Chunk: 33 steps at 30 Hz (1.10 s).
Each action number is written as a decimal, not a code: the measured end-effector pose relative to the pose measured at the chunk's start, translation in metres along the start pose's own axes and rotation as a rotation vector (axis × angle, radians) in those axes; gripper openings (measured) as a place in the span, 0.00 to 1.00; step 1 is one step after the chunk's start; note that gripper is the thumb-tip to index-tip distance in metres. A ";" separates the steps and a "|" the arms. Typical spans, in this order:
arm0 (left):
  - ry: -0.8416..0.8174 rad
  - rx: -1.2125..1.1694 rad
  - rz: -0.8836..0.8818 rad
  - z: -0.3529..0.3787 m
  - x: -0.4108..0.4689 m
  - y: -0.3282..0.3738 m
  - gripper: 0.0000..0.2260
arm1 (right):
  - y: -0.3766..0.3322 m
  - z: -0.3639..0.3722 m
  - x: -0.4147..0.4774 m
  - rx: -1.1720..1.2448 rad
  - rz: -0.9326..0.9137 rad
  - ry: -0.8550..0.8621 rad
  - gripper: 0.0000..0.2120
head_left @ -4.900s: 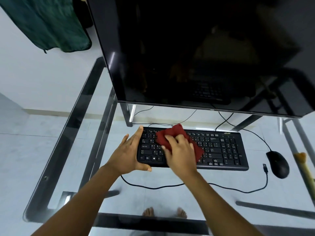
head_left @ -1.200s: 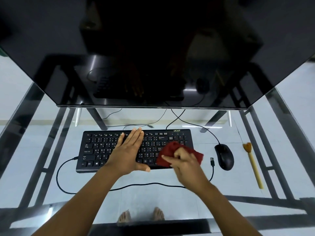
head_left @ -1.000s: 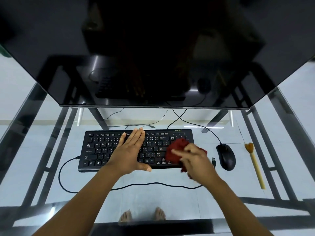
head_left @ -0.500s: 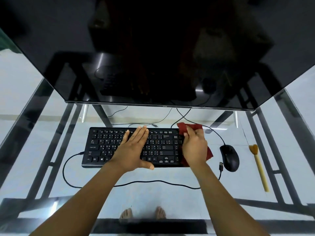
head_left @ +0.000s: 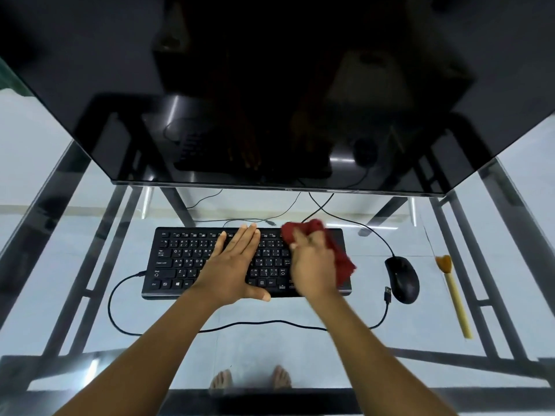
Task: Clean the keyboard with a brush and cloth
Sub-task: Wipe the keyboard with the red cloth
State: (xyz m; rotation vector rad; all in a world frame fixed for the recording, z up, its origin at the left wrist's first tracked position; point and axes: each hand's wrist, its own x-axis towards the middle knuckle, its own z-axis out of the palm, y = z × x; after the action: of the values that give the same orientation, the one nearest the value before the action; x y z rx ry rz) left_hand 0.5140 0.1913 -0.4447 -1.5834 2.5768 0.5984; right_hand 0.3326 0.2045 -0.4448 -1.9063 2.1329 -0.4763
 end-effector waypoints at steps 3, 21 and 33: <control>0.001 -0.009 0.005 0.000 0.001 0.000 0.59 | -0.015 0.006 -0.023 0.008 -0.312 -0.162 0.23; -0.006 0.001 0.014 0.000 -0.001 -0.002 0.58 | 0.078 -0.020 -0.038 0.091 -0.104 0.093 0.22; -0.014 0.014 0.010 -0.001 0.000 -0.001 0.59 | 0.066 -0.025 -0.038 0.153 0.097 0.118 0.19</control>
State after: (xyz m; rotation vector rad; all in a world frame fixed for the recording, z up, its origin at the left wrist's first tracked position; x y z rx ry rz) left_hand 0.5153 0.1903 -0.4441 -1.5572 2.5749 0.5881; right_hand 0.2671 0.2508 -0.4496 -1.7232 2.1799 -0.7255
